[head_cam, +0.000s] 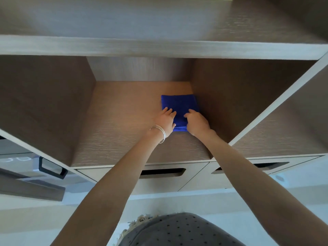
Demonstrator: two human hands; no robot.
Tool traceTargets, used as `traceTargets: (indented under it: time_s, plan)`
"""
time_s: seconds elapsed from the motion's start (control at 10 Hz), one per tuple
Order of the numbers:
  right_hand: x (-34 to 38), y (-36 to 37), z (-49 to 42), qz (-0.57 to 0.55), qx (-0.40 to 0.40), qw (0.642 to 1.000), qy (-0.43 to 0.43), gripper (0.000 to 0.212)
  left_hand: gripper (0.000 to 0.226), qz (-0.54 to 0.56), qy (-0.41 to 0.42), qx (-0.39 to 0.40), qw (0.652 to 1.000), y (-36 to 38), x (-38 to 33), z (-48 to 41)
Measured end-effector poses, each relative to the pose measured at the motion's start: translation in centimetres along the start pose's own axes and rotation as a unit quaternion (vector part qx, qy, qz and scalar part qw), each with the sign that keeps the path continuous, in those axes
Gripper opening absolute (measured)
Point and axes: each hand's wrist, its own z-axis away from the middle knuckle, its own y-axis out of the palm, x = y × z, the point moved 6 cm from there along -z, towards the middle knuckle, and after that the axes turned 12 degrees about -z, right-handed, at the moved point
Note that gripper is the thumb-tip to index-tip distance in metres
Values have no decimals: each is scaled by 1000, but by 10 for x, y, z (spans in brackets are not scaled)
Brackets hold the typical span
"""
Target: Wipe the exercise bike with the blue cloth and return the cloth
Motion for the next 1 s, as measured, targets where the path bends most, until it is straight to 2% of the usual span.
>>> traceTargets:
  time_s: [0.1,0.3,0.5,0.7,0.9,1.0]
  plan:
    - [-10,15,18,1,-36,999,11,44,49,28,8,-45,999,12,5,16]
    - [-11,25,8,28,-29,999,10,45,44,55,-12,-47,997,22,5,3]
    - [3,17,-31,53,2,998,22,57,54,-21,-19,5,1000,14,20,-37]
    - [4,7,-68,96,63,993,21,56,55,-117,-12,91,989,6,31,-61]
    - [-3,3,-75,109,135,985,9,71,58,-120,3,136,983,5,34,-71]
    - [2,1,-67,76,123,990,6,67,60,-83,-1,107,991,1,37,-63]
